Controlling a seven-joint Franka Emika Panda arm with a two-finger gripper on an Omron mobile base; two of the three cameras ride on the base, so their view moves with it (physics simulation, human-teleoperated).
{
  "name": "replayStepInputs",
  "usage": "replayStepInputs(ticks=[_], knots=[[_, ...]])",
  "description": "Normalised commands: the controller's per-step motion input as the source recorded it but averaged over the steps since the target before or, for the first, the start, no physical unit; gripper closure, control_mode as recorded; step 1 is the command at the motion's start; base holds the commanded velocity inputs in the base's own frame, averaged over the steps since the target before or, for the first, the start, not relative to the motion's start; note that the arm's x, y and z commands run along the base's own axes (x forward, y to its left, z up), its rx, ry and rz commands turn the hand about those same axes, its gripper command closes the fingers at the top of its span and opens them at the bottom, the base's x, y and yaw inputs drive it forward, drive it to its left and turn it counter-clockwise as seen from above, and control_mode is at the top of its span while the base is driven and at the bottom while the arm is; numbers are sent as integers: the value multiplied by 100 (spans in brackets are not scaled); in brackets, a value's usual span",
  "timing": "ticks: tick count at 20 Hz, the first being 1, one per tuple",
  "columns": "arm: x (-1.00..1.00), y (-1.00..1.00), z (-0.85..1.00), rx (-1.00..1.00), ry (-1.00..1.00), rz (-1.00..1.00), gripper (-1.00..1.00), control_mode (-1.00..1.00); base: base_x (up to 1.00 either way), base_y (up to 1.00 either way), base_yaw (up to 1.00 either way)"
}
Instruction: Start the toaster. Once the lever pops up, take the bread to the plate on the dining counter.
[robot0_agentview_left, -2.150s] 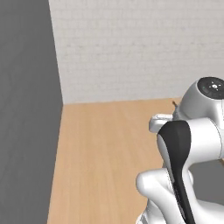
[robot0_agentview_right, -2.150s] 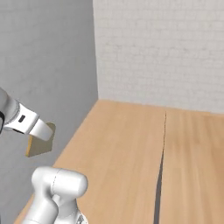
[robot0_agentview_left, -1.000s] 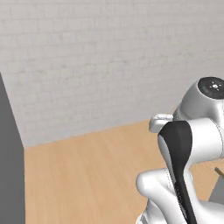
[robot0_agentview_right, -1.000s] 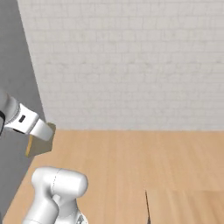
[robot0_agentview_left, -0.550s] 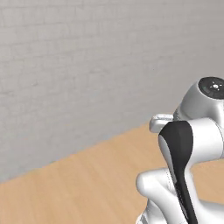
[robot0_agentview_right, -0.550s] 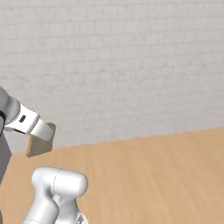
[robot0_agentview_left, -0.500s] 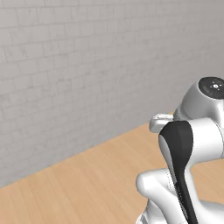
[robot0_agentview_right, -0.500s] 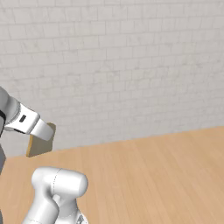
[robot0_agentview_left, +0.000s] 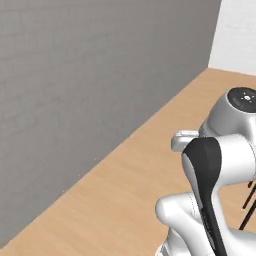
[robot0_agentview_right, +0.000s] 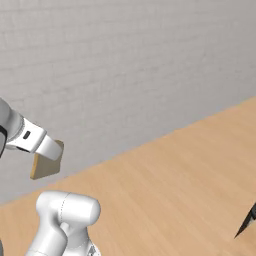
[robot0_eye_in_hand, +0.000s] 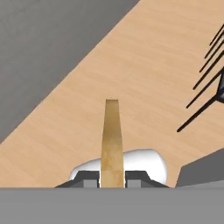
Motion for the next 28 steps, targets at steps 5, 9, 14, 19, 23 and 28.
replayStepInputs(ticks=[5, 9, 14, 19, 23, 28], knots=[[0, 0, 0, 0, 0, 0, 100, 100, 49, 4, -68], [0, 0, 0, 0, 0, 0, 100, 100, 65, 27, -62], [0, 0, 0, 0, 0, 0, 100, 100, 73, 51, -55], [0, 0, 0, 0, 0, 0, 100, 100, 79, 48, -54], [0, 0, 0, 0, 0, 0, 100, 100, 77, 35, -56], [0, 0, 0, 0, 0, 0, 100, 100, 76, 32, -59]])
